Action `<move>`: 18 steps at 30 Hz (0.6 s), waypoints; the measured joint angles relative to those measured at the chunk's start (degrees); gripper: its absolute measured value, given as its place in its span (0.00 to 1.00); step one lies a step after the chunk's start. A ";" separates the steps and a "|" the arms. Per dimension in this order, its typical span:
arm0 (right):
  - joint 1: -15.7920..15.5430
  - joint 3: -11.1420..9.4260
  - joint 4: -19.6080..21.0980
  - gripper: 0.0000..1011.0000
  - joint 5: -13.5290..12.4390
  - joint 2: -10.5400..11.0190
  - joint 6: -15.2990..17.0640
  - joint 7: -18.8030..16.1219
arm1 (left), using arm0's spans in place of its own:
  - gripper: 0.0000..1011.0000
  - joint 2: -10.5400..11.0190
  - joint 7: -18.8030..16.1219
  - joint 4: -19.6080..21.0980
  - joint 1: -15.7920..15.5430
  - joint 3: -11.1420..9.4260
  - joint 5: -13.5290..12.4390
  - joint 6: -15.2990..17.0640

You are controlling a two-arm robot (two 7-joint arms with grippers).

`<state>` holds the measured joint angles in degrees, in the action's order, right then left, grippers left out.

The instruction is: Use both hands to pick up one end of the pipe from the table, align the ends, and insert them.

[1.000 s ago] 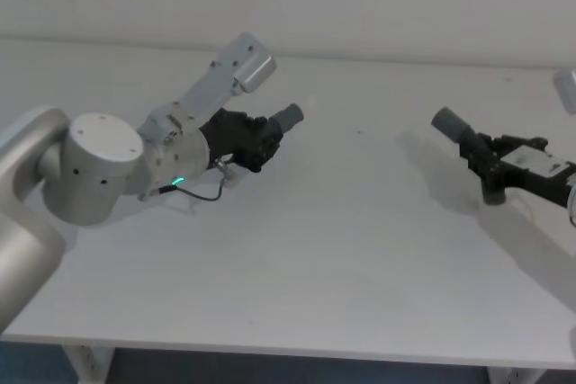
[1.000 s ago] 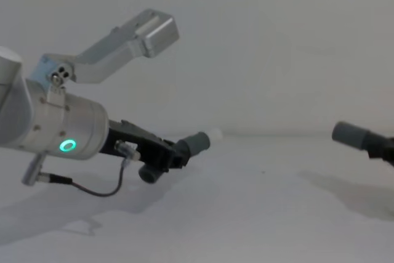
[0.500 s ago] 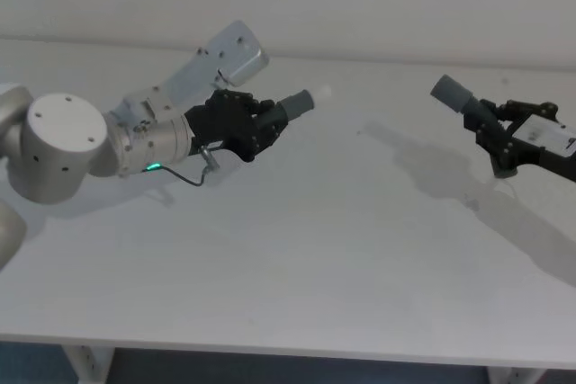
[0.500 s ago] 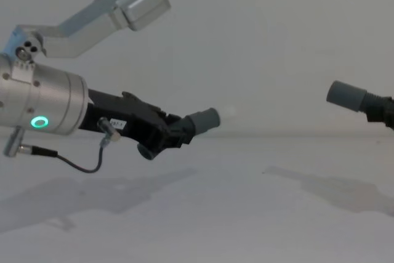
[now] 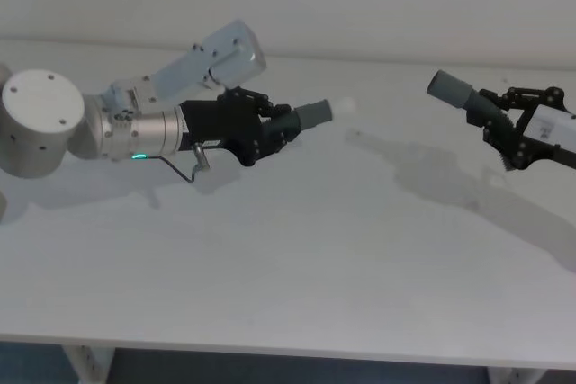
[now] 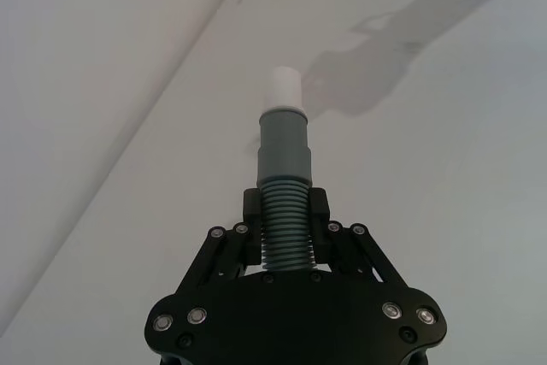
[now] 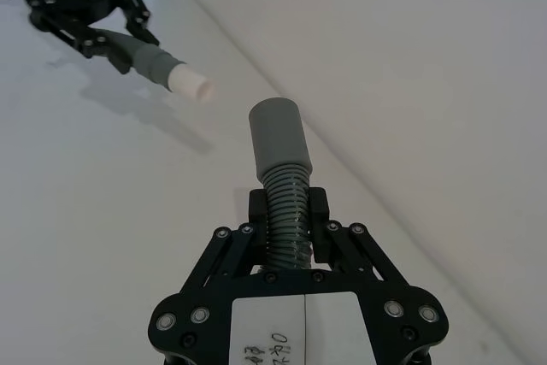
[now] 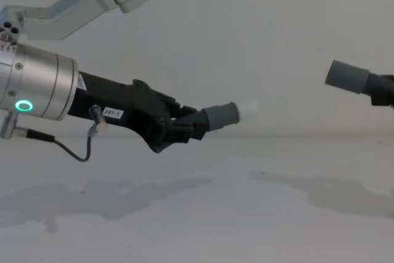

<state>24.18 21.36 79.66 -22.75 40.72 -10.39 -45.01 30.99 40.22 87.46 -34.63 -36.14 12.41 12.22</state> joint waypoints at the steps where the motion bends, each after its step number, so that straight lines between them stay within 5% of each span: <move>1: 0.18 0.12 -0.20 0.27 0.09 0.17 -1.22 -0.65 | 0.30 0.06 0.80 -0.20 -0.36 -0.23 0.16 -0.45; 7: 0.54 0.39 -0.36 0.27 0.19 0.71 -5.14 -2.48 | 0.30 0.10 3.00 -0.78 -1.62 -1.04 0.60 -1.68; 18: 0.29 0.49 0.37 0.27 -0.54 1.19 -7.47 -3.27 | 0.30 -0.41 5.25 -1.06 -3.22 -2.25 1.38 -2.75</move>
<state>24.47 21.85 80.04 -23.29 41.91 -17.85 -48.28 30.58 45.47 86.40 -37.85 -38.39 13.79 9.47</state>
